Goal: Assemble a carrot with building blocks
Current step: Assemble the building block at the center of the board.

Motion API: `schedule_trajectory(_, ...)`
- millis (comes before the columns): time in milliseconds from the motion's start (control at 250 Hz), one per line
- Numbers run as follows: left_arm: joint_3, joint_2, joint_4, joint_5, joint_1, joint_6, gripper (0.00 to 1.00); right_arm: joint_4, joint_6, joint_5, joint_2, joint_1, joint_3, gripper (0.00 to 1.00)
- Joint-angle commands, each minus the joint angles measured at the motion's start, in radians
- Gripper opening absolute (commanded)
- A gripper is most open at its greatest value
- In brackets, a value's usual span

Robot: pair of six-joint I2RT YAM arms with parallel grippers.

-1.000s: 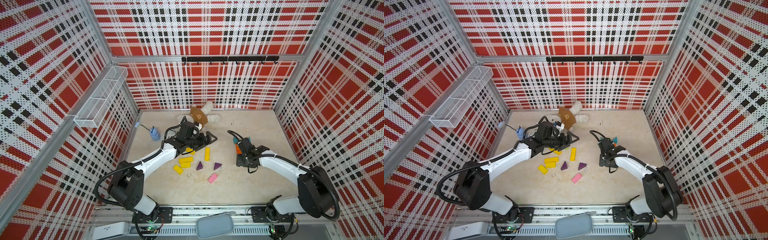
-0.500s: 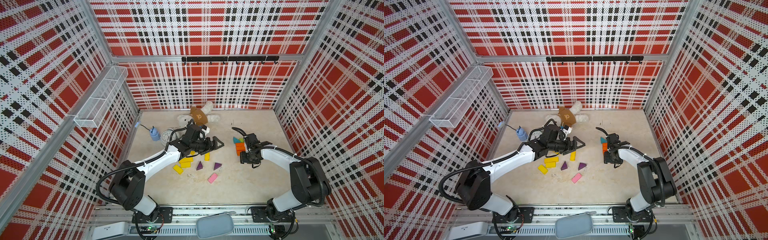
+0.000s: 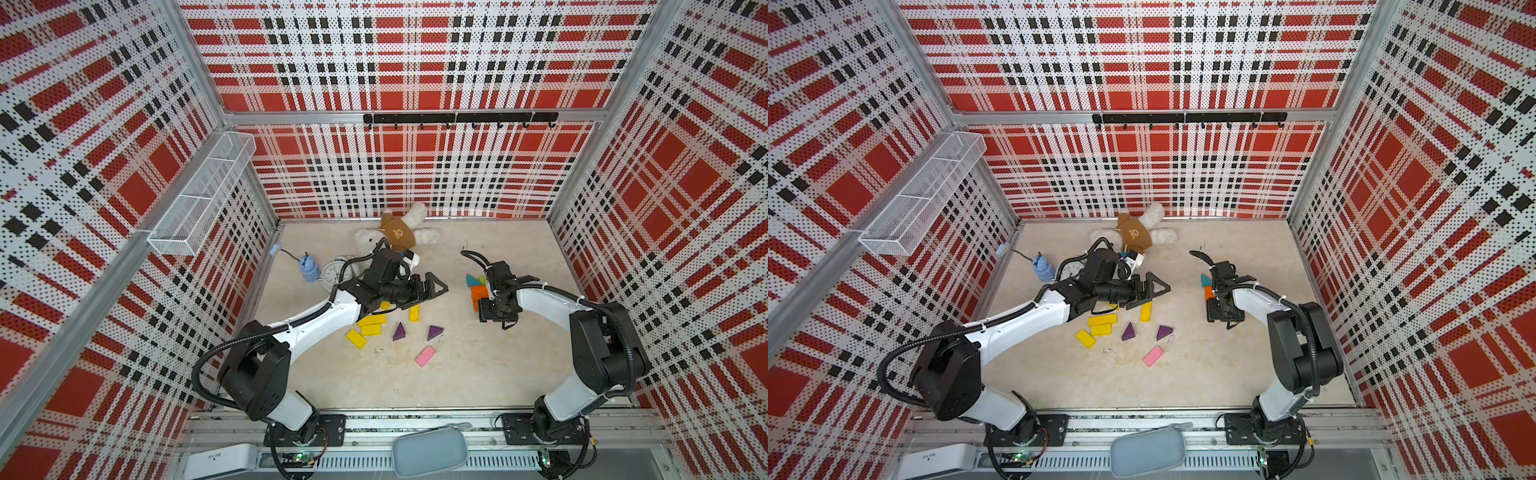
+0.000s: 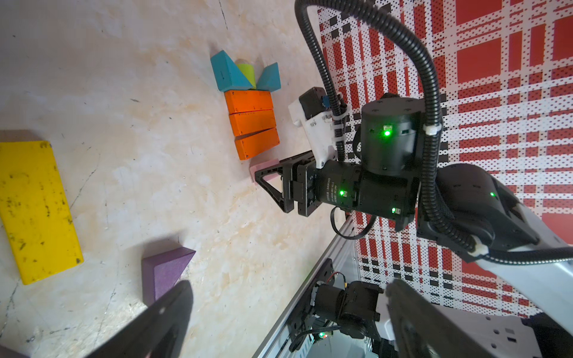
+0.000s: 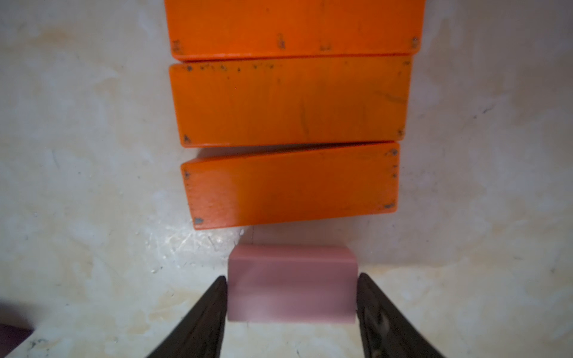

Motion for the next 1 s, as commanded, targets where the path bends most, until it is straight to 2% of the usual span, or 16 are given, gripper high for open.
schedule_trajectory(0, 0.019, 0.003, 0.018, 0.007, -0.005, 0.010, 1.00, -0.001, -0.017, 0.009, 0.025, -0.007, 0.026, 0.67)
schedule_trajectory(184, 0.019, 0.004, 0.019, 0.007, -0.004, 0.010, 1.00, -0.022, -0.013, 0.008, 0.034, -0.012, 0.040, 0.69)
schedule_trajectory(320, 0.020, 0.008, 0.019, 0.012, -0.005, 0.006, 0.99, -0.032, 0.026, -0.017, -0.016, -0.012, 0.018, 0.79)
schedule_trajectory(380, 0.020, 0.007, 0.020, 0.011, -0.004, 0.006, 1.00, -0.031, 0.037, -0.033, -0.034, -0.013, 0.005, 0.80)
schedule_trajectory(704, 0.019, 0.000, 0.022, 0.014, -0.009, 0.006, 0.99, -0.051, 0.087, -0.029, -0.016, -0.012, 0.013, 0.71)
schedule_trajectory(997, 0.018, -0.001, 0.023, 0.017, -0.009, 0.004, 0.99, -0.053, 0.094, -0.019, 0.003, -0.012, 0.021, 0.74)
